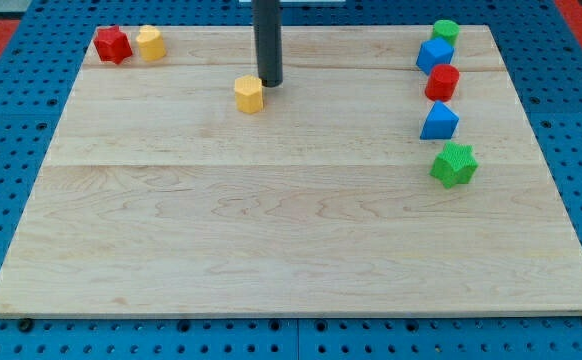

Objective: Push the yellow hexagon towards the bottom side of the board

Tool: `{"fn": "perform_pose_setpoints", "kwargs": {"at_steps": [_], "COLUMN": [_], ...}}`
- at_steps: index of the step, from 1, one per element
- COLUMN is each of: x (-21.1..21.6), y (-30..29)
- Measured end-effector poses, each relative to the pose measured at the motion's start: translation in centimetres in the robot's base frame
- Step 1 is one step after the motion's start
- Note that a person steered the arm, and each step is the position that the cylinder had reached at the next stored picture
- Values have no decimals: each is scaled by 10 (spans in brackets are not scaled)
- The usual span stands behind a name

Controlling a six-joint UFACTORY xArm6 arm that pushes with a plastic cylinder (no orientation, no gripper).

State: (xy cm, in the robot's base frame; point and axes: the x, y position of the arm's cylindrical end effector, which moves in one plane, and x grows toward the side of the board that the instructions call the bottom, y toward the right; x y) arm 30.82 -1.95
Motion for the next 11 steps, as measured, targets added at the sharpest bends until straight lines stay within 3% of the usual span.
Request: {"fn": "perform_pose_setpoints", "kwargs": {"at_steps": [1, 2, 3, 5, 7, 11], "x": [-11, -31, 25, 110, 107, 163], "y": [0, -44, -41, 19, -3, 13]}}
